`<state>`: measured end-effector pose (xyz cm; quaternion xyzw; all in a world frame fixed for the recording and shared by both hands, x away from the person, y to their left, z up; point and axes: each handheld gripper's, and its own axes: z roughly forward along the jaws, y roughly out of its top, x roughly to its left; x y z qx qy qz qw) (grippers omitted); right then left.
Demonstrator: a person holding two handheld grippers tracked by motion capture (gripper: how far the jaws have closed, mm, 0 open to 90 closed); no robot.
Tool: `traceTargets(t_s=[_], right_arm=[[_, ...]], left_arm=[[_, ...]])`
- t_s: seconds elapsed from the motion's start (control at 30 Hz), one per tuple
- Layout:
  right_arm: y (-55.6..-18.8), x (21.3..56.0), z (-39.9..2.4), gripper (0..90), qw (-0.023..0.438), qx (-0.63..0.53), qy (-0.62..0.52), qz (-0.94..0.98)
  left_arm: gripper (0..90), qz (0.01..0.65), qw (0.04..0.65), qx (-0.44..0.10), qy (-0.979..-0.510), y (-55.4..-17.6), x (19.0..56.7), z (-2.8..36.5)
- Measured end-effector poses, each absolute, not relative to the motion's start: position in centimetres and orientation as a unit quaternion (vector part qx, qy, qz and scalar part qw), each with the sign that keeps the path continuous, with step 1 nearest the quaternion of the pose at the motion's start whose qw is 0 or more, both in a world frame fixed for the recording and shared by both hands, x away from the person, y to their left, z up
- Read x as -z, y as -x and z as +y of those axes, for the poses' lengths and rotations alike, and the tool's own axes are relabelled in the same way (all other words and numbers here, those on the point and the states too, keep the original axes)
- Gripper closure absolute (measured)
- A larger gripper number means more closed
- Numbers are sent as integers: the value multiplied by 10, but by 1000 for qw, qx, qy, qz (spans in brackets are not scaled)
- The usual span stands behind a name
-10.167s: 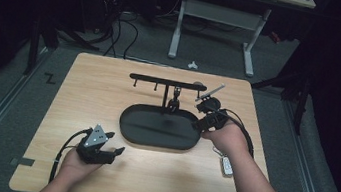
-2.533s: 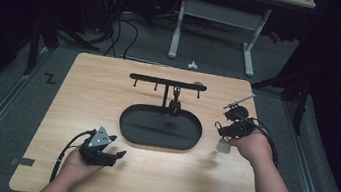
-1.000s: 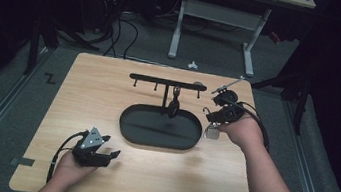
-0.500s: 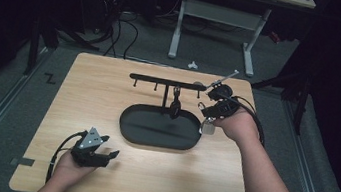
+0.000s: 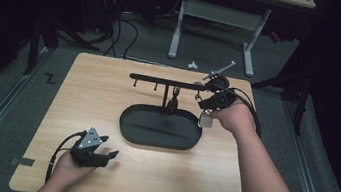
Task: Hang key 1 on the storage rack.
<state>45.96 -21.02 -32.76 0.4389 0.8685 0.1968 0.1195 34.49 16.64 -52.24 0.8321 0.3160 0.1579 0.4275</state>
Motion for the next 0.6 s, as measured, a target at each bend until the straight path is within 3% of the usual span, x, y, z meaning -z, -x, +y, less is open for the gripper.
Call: traceTargets(t_s=[0.6], right_arm=[[-478, 347, -210, 820, 128, -205, -448, 861]], left_arm=[[333, 317, 428, -153, -833, -345, 523, 167]])
